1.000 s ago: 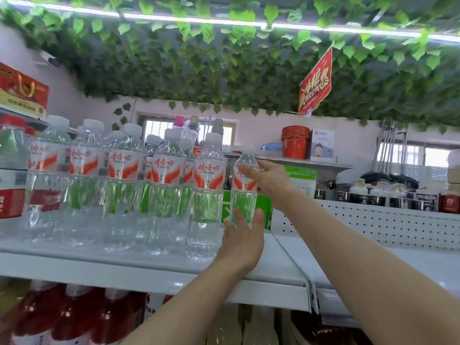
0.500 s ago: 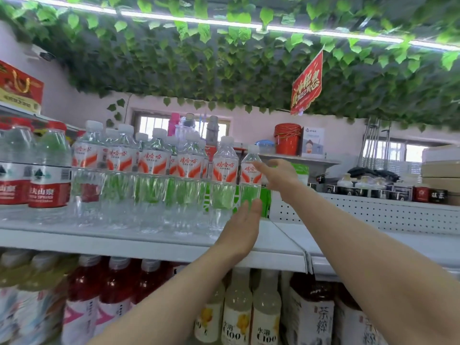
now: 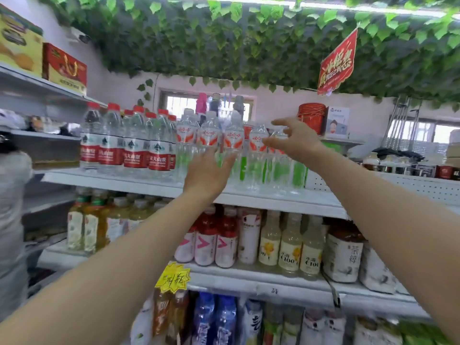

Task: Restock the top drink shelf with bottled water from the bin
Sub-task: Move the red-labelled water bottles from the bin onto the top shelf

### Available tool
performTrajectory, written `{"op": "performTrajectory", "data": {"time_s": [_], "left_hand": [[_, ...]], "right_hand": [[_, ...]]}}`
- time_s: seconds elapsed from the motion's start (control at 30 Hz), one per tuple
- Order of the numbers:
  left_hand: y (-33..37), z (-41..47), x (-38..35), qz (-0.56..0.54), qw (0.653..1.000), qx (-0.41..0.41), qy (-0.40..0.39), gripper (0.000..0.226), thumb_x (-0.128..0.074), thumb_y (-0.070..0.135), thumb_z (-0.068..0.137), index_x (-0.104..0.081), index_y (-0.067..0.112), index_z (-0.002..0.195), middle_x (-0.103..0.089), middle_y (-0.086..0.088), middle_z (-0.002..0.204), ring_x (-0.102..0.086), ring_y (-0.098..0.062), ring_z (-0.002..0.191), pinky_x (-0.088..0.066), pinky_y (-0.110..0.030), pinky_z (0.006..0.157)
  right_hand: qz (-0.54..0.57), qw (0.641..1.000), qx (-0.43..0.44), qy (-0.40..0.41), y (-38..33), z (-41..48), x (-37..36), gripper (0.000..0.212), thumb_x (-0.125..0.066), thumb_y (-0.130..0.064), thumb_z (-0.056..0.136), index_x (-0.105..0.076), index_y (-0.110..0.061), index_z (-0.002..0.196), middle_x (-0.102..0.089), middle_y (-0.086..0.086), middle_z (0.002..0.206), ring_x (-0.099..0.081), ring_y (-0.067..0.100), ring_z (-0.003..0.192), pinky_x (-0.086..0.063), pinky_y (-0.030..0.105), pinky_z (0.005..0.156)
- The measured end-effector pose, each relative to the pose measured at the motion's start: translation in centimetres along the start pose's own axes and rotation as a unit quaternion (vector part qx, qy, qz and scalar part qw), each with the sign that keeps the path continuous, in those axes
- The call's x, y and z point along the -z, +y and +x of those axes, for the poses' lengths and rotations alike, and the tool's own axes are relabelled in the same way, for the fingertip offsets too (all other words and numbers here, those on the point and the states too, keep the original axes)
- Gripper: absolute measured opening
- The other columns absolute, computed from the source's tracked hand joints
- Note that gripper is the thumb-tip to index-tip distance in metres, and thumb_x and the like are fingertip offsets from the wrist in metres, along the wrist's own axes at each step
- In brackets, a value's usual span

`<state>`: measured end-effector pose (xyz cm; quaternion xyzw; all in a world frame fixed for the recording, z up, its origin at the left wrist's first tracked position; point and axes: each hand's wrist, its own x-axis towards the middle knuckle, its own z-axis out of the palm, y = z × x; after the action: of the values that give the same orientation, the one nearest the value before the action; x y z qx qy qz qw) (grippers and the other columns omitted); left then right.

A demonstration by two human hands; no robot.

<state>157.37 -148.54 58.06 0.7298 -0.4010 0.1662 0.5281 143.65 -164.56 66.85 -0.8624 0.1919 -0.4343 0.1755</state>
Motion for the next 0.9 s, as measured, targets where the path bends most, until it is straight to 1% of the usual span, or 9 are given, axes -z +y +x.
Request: {"op": "performTrajectory", "data": {"time_s": [0.13,0.17,0.27,0.4,0.57,0.67,0.77,0.83,0.9], "left_hand": [[-3.5,-3.0,5.8,0.080,0.997,0.008,0.018,0.067,-0.050,0.061,0.095,-0.040,0.023,0.149,-0.040,-0.007,0.152,-0.033,-0.029,0.141,-0.035,-0.048,0.112],[-4.5,-3.9,7.0,0.097,0.995,0.017,0.017,0.066,-0.051,0.060,0.094,-0.039,0.025,0.148,-0.040,-0.007,0.151,-0.033,-0.030,0.140,-0.036,-0.049,0.111],[-7.8,-7.3,10.1,0.128,0.991,0.047,0.017,0.063,-0.056,0.057,0.093,-0.042,0.027,0.146,-0.043,-0.008,0.147,-0.035,-0.031,0.136,-0.038,-0.047,0.105],[-12.9,-12.9,12.3,0.178,0.980,0.090,-0.005,0.060,-0.059,0.056,0.092,-0.045,0.026,0.143,-0.045,-0.012,0.144,-0.038,-0.032,0.132,-0.039,-0.044,0.102],[-20.3,-21.4,12.4,0.213,0.963,0.160,-0.042,0.060,-0.063,0.052,0.090,-0.047,0.027,0.143,-0.046,-0.008,0.143,-0.039,-0.032,0.130,-0.040,-0.043,0.101],[-24.8,-27.0,11.5,0.225,0.946,0.222,-0.076,0.061,-0.065,0.051,0.090,-0.047,0.028,0.144,-0.046,-0.008,0.143,-0.039,-0.031,0.132,-0.039,-0.042,0.103],[-28.9,-32.5,10.2,0.239,0.927,0.266,-0.115,0.059,-0.066,0.048,0.089,-0.049,0.026,0.141,-0.050,-0.010,0.138,-0.041,-0.032,0.128,-0.035,-0.040,0.104],[-31.5,-36.0,9.3,0.239,0.910,0.308,-0.141,0.059,-0.065,0.050,0.090,-0.049,0.025,0.141,-0.049,-0.011,0.140,-0.041,-0.033,0.129,-0.034,-0.040,0.106],[-33.9,-39.3,8.2,0.235,0.892,0.348,-0.165,0.061,-0.063,0.052,0.089,-0.047,0.027,0.143,-0.047,-0.010,0.142,-0.041,-0.033,0.131,-0.036,-0.042,0.107]], "right_hand": [[-0.041,0.998,0.011,-0.045,-4.1,-4.4,-4.5,0.071,-0.082,-0.048,0.081,-0.052,-0.031,0.143,-0.051,0.004,0.151,-0.052,0.023,0.133,-0.044,0.024,0.094],[-0.049,0.997,0.011,-0.061,-5.0,-5.6,-5.8,0.071,-0.082,-0.047,0.082,-0.051,-0.032,0.144,-0.049,0.003,0.153,-0.050,0.024,0.135,-0.046,0.024,0.095],[-0.070,0.992,0.014,-0.102,-7.1,-9.5,-9.9,0.073,-0.081,-0.048,0.082,-0.049,-0.030,0.145,-0.050,0.004,0.152,-0.049,0.026,0.137,-0.041,0.037,0.108],[-0.042,0.984,0.004,-0.175,-8.1,-15.0,-15.6,0.074,-0.083,-0.041,0.083,-0.050,-0.025,0.147,-0.054,0.006,0.146,-0.055,0.021,0.125,-0.040,0.027,0.095],[-0.044,0.960,-0.030,-0.274,-6.5,-22.4,-23.7,0.074,-0.081,-0.041,0.084,-0.047,-0.025,0.148,-0.052,0.007,0.148,-0.049,0.027,0.134,-0.042,0.035,0.101],[-0.029,0.940,-0.046,-0.336,-4.5,-26.6,-28.5,0.071,-0.081,-0.037,0.086,-0.049,-0.022,0.147,-0.054,0.005,0.148,-0.054,0.024,0.129,-0.045,0.034,0.097],[-0.039,0.914,-0.067,-0.399,-1.9,-30.7,-32.8,0.073,-0.080,-0.039,0.086,-0.048,-0.019,0.148,-0.053,0.005,0.149,-0.052,0.026,0.132,-0.043,0.031,0.097],[-0.030,0.895,-0.090,-0.435,0.1,-33.4,-35.5,0.073,-0.080,-0.040,0.086,-0.047,-0.018,0.148,-0.051,0.007,0.150,-0.050,0.027,0.134,-0.043,0.034,0.103],[-0.028,0.880,-0.119,-0.460,2.3,-36.1,-37.9,0.071,-0.081,-0.040,0.085,-0.050,-0.019,0.146,-0.052,0.009,0.148,-0.053,0.029,0.130,-0.044,0.035,0.099]]}}
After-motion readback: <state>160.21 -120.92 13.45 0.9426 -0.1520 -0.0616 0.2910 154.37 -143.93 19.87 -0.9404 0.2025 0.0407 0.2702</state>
